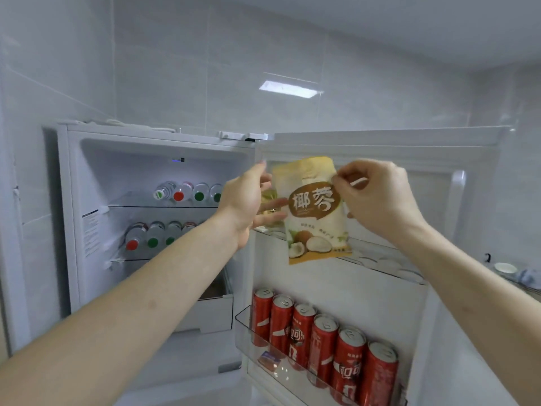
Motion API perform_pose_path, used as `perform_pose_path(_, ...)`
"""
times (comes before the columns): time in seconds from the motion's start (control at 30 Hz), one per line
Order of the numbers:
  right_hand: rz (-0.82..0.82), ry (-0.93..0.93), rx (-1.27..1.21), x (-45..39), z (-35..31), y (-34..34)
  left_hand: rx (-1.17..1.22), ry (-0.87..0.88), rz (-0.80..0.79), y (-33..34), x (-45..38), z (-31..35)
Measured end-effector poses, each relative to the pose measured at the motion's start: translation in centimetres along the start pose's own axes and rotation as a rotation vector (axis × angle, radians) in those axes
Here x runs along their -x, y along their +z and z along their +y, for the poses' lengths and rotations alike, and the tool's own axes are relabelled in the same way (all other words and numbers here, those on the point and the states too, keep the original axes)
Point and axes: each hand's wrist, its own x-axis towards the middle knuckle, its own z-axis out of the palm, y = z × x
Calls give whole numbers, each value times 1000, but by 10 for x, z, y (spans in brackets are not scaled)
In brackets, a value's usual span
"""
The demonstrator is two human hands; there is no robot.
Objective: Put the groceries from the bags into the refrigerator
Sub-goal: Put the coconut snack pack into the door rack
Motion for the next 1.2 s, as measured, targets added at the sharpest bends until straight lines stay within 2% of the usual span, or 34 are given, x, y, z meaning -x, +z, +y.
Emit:
perform_pose_path(0.1, 22, 78, -22, -14, 5, -23, -241, 106, -28, 4, -3, -2)
perform_pose_path(0.23, 93, 115, -19, -20, 18, -40, -735, 353, -49, 8, -11, -18)
perform_pose_path(0.33, 142, 157, 12, -21, 32, -45, -1002, 402, -97, 7, -17, -33)
perform_pose_path(0.43, 179, 153, 25, -19, 43, -50, -1137, 401, -157, 4, -22, -44)
perform_pose_path(0.67, 289, 38, 175, -19, 49, -59, -1260, 341, -215, 1, -27, -60)
perform_pose_path(0.87, 66, 113, 373, -14, 47, -57, -1333, 317, -257, 4, -22, -65)
perform_pose_path(1.03, -23, 154, 496, -9, 41, -55, -1345, 311, -297, 0, -22, -65)
perform_pose_path(1.2, 104, 55, 509, 1, 38, -48, -1332, 323, -340, -4, -25, -69)
